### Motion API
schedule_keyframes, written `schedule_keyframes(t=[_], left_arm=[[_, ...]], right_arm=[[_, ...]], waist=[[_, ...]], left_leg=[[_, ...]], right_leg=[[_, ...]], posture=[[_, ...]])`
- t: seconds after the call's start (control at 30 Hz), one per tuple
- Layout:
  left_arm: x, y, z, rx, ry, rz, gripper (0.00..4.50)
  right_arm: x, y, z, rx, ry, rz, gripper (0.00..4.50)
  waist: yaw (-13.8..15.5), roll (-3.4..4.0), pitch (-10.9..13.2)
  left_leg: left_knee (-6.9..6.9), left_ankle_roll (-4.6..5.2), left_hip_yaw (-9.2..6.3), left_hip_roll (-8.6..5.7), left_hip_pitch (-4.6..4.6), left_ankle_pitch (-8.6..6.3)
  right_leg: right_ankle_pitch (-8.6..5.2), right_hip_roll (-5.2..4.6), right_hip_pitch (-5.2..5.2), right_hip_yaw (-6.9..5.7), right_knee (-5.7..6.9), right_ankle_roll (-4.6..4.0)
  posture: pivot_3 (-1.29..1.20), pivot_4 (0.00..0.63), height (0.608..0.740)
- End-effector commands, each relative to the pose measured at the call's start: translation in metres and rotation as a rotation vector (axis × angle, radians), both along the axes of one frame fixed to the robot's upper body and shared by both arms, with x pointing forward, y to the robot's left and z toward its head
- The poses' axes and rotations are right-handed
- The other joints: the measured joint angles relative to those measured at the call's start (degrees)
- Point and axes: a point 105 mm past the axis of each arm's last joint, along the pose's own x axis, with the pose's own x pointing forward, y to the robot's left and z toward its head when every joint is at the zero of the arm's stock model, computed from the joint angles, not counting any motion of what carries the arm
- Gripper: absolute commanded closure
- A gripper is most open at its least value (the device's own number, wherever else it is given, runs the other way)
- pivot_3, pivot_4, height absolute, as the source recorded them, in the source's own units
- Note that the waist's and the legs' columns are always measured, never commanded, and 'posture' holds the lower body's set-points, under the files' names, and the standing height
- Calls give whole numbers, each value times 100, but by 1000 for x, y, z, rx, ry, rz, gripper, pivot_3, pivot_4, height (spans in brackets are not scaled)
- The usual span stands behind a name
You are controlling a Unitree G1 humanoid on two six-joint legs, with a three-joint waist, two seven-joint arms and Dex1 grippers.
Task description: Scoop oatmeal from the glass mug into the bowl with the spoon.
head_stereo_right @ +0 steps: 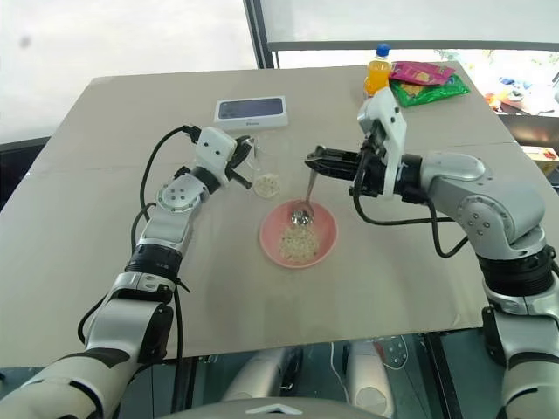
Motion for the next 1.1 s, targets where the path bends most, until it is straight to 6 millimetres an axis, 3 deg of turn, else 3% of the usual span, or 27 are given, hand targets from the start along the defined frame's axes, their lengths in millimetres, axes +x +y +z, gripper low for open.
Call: schedule_keyframes(t=[0.03,0.27,0.4,0.5,0.63,0.73,0.87,1.1], left_arm=[[1,3,2,13,-8,9,4411],[2,2,1,11,-2,6,4411],[3,1,2,8,-3,7,4411],[3,1,3,3,-5,10,4411],[0,1,-1,-7,1,8,4411],[-1,1,-2,-19,3,8,4411],[-3,-2,-5,-31,7,5,4411],[-4,-4,-8,-41,13,6,4411]], right_arm=[[-15,4,9,-27,-131,79,4500],[-22,7,16,-19,-307,142,4500],[-20,7,28,70,-276,108,4500],[-3,-1,48,230,-154,8,4500],[21,-14,91,568,5,-94,4500],[32,-18,102,699,103,-144,4500],[54,-13,93,710,155,-250,4500],[84,1,37,516,201,-385,4500]], waist=[[-5,0,0],[-3,-1,0],[-1,-1,-1],[0,-1,-1],[-8,-1,-1],[3,-2,-2],[-1,-1,-2],[-6,0,-3]], left_leg=[[0,0,0,0,0,0],[3,-1,-1,0,1,0],[3,-2,-3,0,2,1],[4,-2,-3,0,1,1],[3,-2,-3,3,3,1],[-1,-3,-13,7,4,2],[-1,-3,-8,5,2,2],[1,-3,-6,4,3,2]], right_leg=[[0,0,0,0,0,0],[1,2,1,-1,2,1],[1,1,1,-2,3,1],[3,0,3,0,2,-2],[11,0,1,3,3,-10],[12,1,1,-6,2,-12],[12,-3,1,-2,-1,-12],[12,5,1,-2,2,-12]], posture=[[0,150,740],[0,150,740],[0,150,740],[0,150,740],[0,150,740],[0,150,740],[0,150,740],[0,150,740]])
